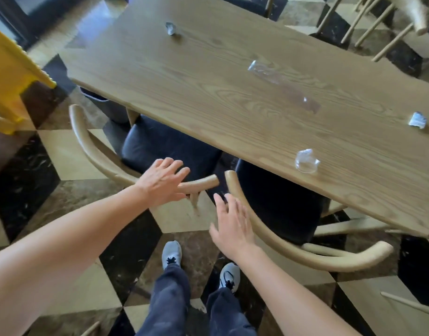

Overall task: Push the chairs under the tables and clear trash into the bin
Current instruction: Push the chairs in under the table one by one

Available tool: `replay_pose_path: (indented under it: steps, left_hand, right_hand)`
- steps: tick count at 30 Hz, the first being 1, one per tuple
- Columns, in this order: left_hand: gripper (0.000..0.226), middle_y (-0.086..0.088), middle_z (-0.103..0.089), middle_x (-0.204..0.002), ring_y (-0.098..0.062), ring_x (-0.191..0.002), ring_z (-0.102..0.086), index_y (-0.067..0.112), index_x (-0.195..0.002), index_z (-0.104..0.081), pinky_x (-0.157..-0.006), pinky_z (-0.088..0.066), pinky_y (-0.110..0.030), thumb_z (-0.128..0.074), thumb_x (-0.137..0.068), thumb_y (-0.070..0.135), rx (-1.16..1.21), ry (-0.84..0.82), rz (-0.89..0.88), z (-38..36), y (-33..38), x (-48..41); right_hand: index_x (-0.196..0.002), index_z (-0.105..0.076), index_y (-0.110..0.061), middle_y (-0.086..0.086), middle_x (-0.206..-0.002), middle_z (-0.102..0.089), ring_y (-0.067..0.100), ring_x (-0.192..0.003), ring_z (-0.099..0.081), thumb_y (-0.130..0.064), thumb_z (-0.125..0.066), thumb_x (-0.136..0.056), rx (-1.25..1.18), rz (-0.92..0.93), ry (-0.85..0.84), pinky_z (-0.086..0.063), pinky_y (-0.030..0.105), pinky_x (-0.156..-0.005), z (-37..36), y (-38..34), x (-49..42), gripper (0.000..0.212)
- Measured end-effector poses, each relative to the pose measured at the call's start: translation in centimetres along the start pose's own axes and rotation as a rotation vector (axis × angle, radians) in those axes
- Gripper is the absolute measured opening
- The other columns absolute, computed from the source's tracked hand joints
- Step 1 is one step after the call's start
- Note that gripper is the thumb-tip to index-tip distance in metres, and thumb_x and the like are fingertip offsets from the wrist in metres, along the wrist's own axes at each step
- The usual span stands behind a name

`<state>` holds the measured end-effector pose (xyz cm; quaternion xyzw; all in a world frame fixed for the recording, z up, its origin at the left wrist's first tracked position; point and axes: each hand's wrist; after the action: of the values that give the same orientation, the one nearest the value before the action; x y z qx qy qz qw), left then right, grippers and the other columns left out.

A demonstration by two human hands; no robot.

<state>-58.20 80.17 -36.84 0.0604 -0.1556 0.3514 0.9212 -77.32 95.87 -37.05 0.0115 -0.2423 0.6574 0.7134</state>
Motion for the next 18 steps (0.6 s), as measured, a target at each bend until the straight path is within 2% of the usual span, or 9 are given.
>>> replay_pose_path:
  steps: [2,4,7,10,13,18]
  left_hand:
    - [0.076,-0.004,-0.049,-0.138,-0.026,-0.123,-0.046,0.023,-0.143,-0.042,-0.103,-0.04,-0.042,-0.06,-0.084,0.068,-0.033,-0.073,0.094,-1.0,-4.9,2.0]
    - [0.068,0.002,-0.055,-0.13,-0.023,-0.119,-0.049,0.031,-0.135,-0.05,-0.102,-0.041,-0.043,-0.057,-0.082,0.074,-0.044,-0.143,0.158,-2.0,-9.1,3.9]
    - [0.054,0.008,-0.06,-0.125,-0.021,-0.121,-0.051,0.039,-0.125,-0.054,-0.107,-0.037,-0.046,-0.057,-0.083,0.073,-0.03,-0.21,0.145,-3.1,-13.2,5.2]
    - [0.053,0.009,-0.059,-0.125,-0.021,-0.122,-0.051,0.04,-0.126,-0.054,-0.111,-0.032,-0.047,-0.053,-0.086,0.073,-0.02,-0.223,0.065,-3.3,-14.5,4.7]
    - [0.052,0.007,-0.058,-0.123,-0.021,-0.122,-0.049,0.039,-0.126,-0.054,-0.112,-0.03,-0.05,-0.05,-0.088,0.073,-0.021,-0.22,0.03,-3.7,-14.9,4.3]
    - [0.051,0.006,-0.056,-0.124,-0.023,-0.125,-0.046,0.038,-0.126,-0.053,-0.114,-0.026,-0.054,-0.046,-0.089,0.073,-0.019,-0.245,0.012,-4.0,-15.2,4.2]
  right_hand:
    - [-0.157,-0.016,-0.02,0.017,-0.161,-0.024,0.034,-0.151,-0.019,-0.038,-0.056,-0.098,-0.004,0.09,-0.009,-0.02,0.048,-0.122,-0.5,-3.4,-2.7,0.073]
    - [-0.157,-0.018,-0.02,0.017,-0.16,-0.027,0.034,-0.15,-0.02,-0.041,-0.054,-0.1,0.016,0.134,-0.021,-0.019,0.049,-0.123,-0.9,-6.3,-5.2,0.071]
    - [-0.156,-0.022,-0.02,0.014,-0.156,-0.032,0.032,-0.147,-0.025,-0.047,-0.049,-0.101,0.064,0.15,-0.054,-0.015,0.054,-0.122,-1.8,-9.7,-8.5,0.068]
    - [-0.151,-0.029,-0.022,0.008,-0.14,-0.046,0.03,-0.133,-0.039,-0.052,-0.044,-0.102,0.115,0.139,-0.11,-0.016,0.058,-0.118,-3.1,-11.6,-10.7,0.059]
    - [-0.139,-0.038,-0.025,0.006,-0.126,-0.053,0.028,-0.119,-0.047,-0.048,-0.043,-0.104,0.121,0.094,-0.086,-0.023,0.057,-0.112,-3.9,-12.0,-11.6,0.043]
    - [-0.126,-0.042,-0.026,0.006,-0.108,-0.059,0.029,-0.102,-0.055,-0.042,-0.061,-0.097,0.124,0.091,-0.018,-0.036,0.059,-0.102,-4.6,-11.7,-11.7,0.038]
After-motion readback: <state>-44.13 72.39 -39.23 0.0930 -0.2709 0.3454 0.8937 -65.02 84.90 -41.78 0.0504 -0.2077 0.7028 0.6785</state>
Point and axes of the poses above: each hand's wrist, its own x-axis away from the middle knuckle, its own z-axis out of the back of the hand, y = z × x
